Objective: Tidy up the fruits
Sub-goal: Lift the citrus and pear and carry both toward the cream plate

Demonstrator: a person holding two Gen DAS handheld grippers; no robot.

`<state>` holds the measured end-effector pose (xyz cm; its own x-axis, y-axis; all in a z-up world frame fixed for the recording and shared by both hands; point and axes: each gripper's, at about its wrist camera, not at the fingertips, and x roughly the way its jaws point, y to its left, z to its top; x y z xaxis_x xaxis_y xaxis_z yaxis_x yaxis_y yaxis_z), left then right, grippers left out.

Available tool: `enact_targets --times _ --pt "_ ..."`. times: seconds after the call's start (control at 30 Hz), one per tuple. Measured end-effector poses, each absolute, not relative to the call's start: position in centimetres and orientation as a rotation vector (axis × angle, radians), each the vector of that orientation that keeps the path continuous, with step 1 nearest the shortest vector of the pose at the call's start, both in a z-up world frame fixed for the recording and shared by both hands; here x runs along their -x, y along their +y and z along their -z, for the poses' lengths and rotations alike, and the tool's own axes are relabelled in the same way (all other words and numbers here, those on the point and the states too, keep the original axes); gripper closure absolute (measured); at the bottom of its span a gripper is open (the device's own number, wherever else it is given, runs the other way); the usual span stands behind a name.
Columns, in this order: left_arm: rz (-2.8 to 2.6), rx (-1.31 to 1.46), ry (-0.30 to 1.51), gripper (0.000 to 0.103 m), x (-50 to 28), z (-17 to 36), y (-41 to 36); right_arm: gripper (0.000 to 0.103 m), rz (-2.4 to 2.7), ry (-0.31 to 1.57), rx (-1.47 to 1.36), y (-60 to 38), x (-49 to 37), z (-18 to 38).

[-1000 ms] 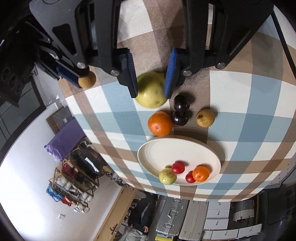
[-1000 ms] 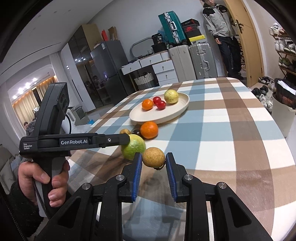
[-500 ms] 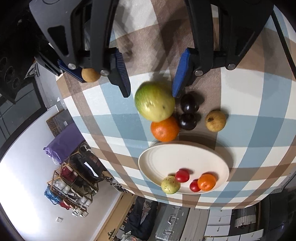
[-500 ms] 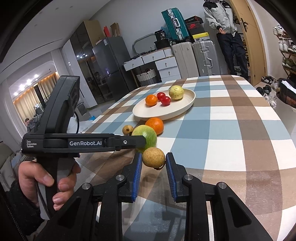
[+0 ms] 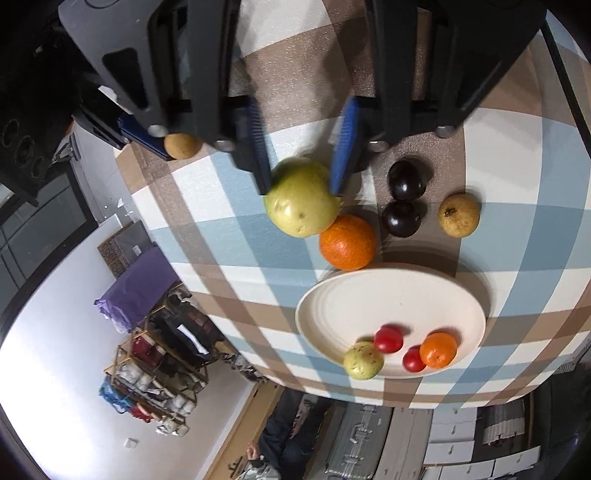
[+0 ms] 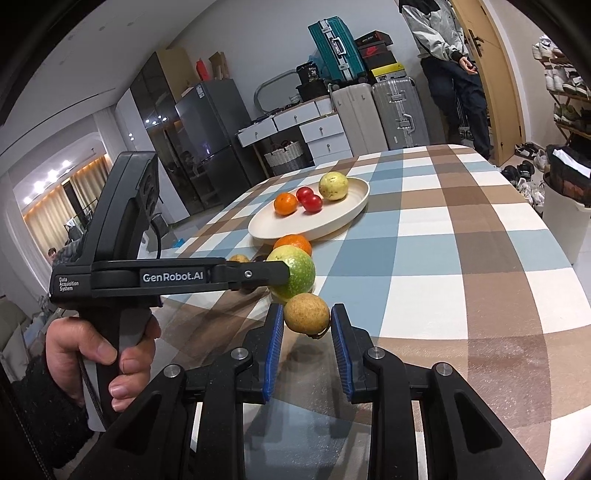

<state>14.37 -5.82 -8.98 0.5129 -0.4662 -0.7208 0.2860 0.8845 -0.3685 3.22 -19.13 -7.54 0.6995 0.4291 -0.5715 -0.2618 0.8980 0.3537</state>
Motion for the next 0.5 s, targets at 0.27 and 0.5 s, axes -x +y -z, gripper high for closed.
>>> enact_targets --times 0.27,0.5 --pt "0.426 0.228 0.987 0.103 -14.7 10.2 -5.3 0.076 -0.379 0.691 -0.24 -19.1 -3.6 7.2" --pt "0.454 0.29 0.942 0.063 -14.6 8.9 -5.4 0.076 -0.342 0.667 -0.248 -21.4 -6.3 5.6"
